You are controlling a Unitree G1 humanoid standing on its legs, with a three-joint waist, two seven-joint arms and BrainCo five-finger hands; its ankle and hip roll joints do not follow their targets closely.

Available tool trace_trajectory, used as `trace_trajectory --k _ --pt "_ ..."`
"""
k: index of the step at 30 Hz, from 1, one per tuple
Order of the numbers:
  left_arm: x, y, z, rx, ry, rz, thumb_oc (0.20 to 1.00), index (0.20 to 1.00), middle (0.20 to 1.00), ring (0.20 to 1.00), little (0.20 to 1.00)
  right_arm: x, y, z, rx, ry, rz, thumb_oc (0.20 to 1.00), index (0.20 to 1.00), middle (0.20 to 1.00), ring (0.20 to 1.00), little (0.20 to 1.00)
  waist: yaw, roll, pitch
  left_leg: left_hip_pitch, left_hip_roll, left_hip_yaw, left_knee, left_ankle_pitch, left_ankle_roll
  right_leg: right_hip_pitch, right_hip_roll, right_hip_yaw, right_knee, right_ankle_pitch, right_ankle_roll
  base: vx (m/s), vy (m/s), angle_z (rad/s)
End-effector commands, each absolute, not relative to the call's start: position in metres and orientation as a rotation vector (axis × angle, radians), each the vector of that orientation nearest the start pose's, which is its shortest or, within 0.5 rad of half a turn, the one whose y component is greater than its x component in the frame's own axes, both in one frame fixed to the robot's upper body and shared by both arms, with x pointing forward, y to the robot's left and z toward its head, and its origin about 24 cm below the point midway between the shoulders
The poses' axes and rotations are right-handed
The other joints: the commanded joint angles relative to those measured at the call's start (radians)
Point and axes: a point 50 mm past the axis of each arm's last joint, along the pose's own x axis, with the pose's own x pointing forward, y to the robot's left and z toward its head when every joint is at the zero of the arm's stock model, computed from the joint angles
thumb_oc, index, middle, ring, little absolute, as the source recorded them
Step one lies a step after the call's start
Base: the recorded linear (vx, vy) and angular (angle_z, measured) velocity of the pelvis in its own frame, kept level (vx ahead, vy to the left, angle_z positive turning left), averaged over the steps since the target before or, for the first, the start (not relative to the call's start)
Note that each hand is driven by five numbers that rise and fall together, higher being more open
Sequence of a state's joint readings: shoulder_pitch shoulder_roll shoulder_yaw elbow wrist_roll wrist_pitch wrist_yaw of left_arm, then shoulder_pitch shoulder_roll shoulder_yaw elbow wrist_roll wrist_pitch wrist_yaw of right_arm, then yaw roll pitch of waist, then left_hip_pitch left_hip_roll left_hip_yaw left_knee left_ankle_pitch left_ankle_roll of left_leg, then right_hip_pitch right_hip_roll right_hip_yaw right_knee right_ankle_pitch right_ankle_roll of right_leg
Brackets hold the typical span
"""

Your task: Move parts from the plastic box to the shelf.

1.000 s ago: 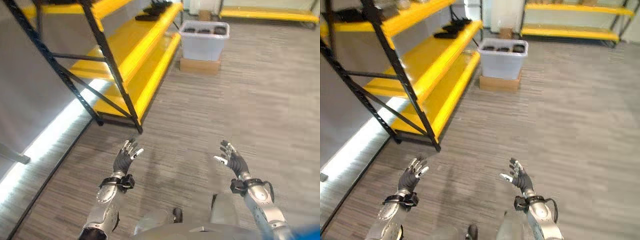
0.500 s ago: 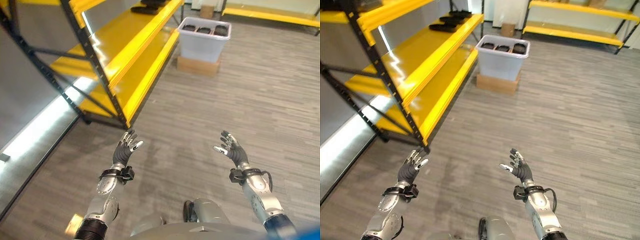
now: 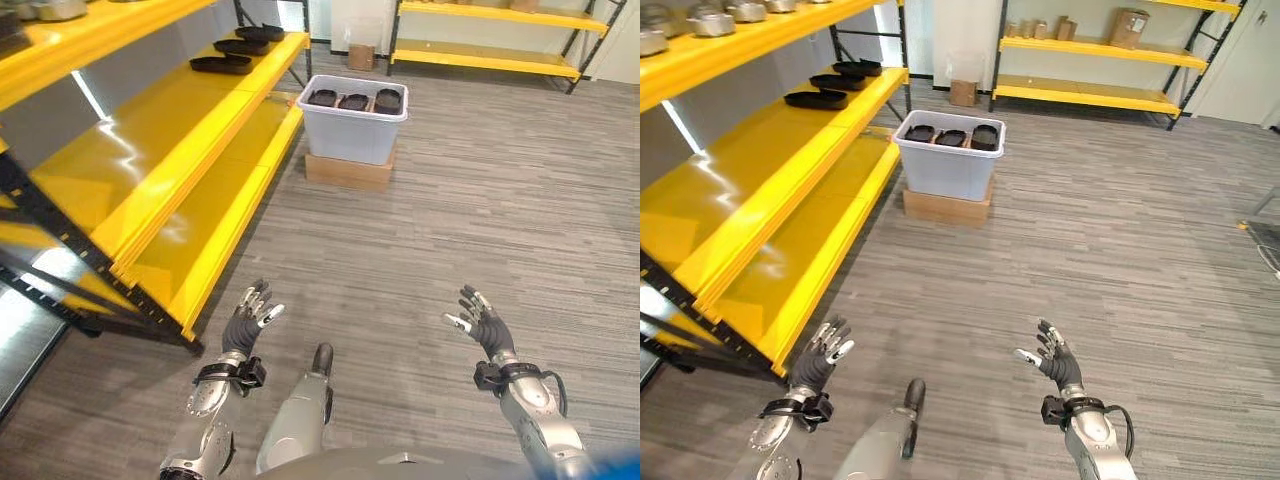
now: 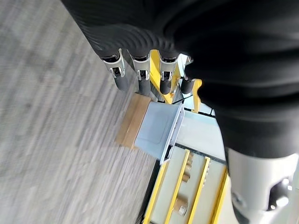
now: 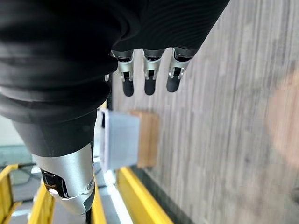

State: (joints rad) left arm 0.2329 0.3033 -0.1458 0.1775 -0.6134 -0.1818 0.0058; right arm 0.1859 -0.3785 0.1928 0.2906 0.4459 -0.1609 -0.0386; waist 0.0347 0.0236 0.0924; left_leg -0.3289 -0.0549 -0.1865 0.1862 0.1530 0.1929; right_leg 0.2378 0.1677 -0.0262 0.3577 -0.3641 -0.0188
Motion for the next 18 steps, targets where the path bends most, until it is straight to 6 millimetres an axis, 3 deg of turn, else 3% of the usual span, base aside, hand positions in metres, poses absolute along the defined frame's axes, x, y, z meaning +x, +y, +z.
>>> trace_trajectory --k 1,6,9,10,11,14,15,16,17,18 --pt "0.211 0.209 0.008 -0.222 0.073 0.009 1.0 1.0 1.0 1.0 1.0 0.214 -0.207 -0.013 0.048 0.179 0.015 1.0 1.0 1.0 1.0 1.0 0.007 -0.065 0.021 0.03 0.078 0.012 0.026 -0.082 -0.216 -0.176 -0.172 0.044 -0.067 0.15 0.057 0.31 0.188 -0.23" --pt "0.209 0.213 0.009 -0.202 0.078 0.002 1.0 1.0 1.0 1.0 1.0 0.216 -0.201 -0.01 0.049 0.169 0.047 1.0 1.0 1.0 1.0 1.0 0.02 -0.086 -0.01 -0.001 0.015 0.065 0.151 -0.194 -0.171 -0.152 -0.253 0.045 -0.06 0.176 0.102 0.31 0.237 0.31" --pt "0.207 0.218 0.009 -0.186 0.083 0.016 1.0 1.0 1.0 1.0 1.0 0.216 -0.195 -0.009 0.06 0.161 0.069 1.0 1.0 1.0 1.0 1.0 0.03 -0.1 -0.023 -0.001 -0.019 0.094 0.205 -0.26 -0.132 -0.207 -0.287 0.059 0.084 0.312 0.141 0.29 0.293 0.12" --pt "0.208 0.22 0.012 -0.164 0.078 0.019 1.0 1.0 1.0 1.0 1.0 0.216 -0.191 -0.007 0.063 0.149 0.085 1.0 1.0 1.0 1.0 1.0 0.018 -0.09 -0.003 0.054 -0.036 0.091 0.198 -0.287 -0.104 -0.296 -0.276 0.064 0.271 0.448 0.15 0.28 0.375 -0.03" --pt "0.208 0.22 0.012 -0.162 0.081 0.022 1.0 1.0 1.0 1.0 1.0 0.215 -0.19 -0.007 0.062 0.15 0.089 1.0 1.0 1.0 1.0 1.0 0.008 -0.077 0.006 0.088 -0.038 0.087 0.178 -0.288 -0.094 -0.336 -0.267 0.052 0.339 0.484 0.152 0.28 0.392 0.0" --pt "0.208 0.222 0.013 -0.147 0.08 0.02 1.0 1.0 1.0 1.0 1.0 0.215 -0.188 -0.006 0.065 0.146 0.097 1.0 1.0 1.0 1.0 1.0 -0.004 -0.059 0.033 0.152 -0.049 0.083 0.144 -0.298 -0.078 -0.403 -0.256 0.026 0.411 0.466 0.146 0.23 0.198 0.41" --pt "0.205 0.223 0.01 -0.137 0.09 0.015 1.0 1.0 1.0 1.0 1.0 0.212 -0.19 -0.007 0.06 0.154 0.104 1.0 1.0 1.0 1.0 1.0 -0.03 -0.048 0.048 0.244 -0.054 0.053 0.09 -0.309 -0.073 -0.514 -0.22 -0.001 0.381 0.398 0.124 0.59 0.241 0.36" --pt "0.205 0.225 0.009 -0.141 0.091 0.022 1.0 1.0 1.0 1.0 1.0 0.213 -0.192 -0.005 0.041 0.142 0.1 1.0 1.0 1.0 1.0 1.0 -0.043 -0.05 0.047 0.282 -0.058 0.046 0.059 -0.314 -0.079 -0.547 -0.219 -0.023 0.25 0.38 0.118 0.51 0.168 0.55" --pt "0.205 0.225 0.009 -0.141 0.091 0.022 1.0 1.0 1.0 1.0 1.0 0.213 -0.192 -0.005 0.041 0.142 0.1 1.0 1.0 1.0 1.0 1.0 -0.045 -0.048 0.052 0.289 -0.057 0.043 0.058 -0.315 -0.08 -0.538 -0.218 -0.027 0.247 0.379 0.118 0.49 -0.012 0.53" --pt "0.202 0.226 0.005 -0.153 0.102 0.037 1.0 1.0 1.0 1.0 1.0 0.215 -0.196 0.001 0.011 0.118 0.091 1.0 1.0 1.0 1.0 1.0 -0.059 -0.057 0.055 0.337 -0.065 0.033 0.028 -0.33 -0.095 -0.535 -0.238 -0.041 -0.028 0.402 0.129 0.3 -0.035 0.59"
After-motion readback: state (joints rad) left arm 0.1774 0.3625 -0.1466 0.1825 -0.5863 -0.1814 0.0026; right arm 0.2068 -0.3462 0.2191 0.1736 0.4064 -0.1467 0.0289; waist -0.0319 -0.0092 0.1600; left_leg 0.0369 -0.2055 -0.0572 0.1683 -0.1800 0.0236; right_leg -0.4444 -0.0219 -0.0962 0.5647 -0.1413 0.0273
